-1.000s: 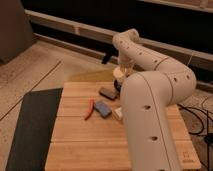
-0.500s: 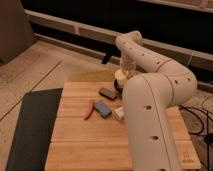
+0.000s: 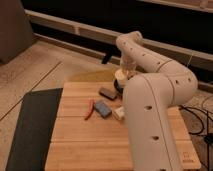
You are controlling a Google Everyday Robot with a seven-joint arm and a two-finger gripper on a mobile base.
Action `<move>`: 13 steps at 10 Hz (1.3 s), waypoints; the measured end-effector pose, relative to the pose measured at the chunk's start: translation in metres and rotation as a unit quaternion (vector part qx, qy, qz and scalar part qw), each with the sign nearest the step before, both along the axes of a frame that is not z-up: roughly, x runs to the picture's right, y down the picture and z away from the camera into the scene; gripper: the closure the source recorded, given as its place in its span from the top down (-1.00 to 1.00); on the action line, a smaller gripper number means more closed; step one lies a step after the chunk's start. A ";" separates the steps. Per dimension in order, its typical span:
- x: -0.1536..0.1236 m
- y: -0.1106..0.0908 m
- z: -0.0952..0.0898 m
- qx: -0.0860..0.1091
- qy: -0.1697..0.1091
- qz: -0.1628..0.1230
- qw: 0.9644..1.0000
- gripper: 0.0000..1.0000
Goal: Place the ceramic cup in the ceramic bowl
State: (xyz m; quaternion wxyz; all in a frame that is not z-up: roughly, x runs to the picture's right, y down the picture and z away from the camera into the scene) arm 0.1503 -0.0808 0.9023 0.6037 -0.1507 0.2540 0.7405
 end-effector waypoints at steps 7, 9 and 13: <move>0.052 0.035 0.036 -0.015 0.005 0.079 0.997 -1.00; 0.048 0.038 0.046 -0.018 -0.007 0.070 0.997 -1.00; 0.037 0.047 0.057 -0.027 -0.039 0.063 0.997 -0.28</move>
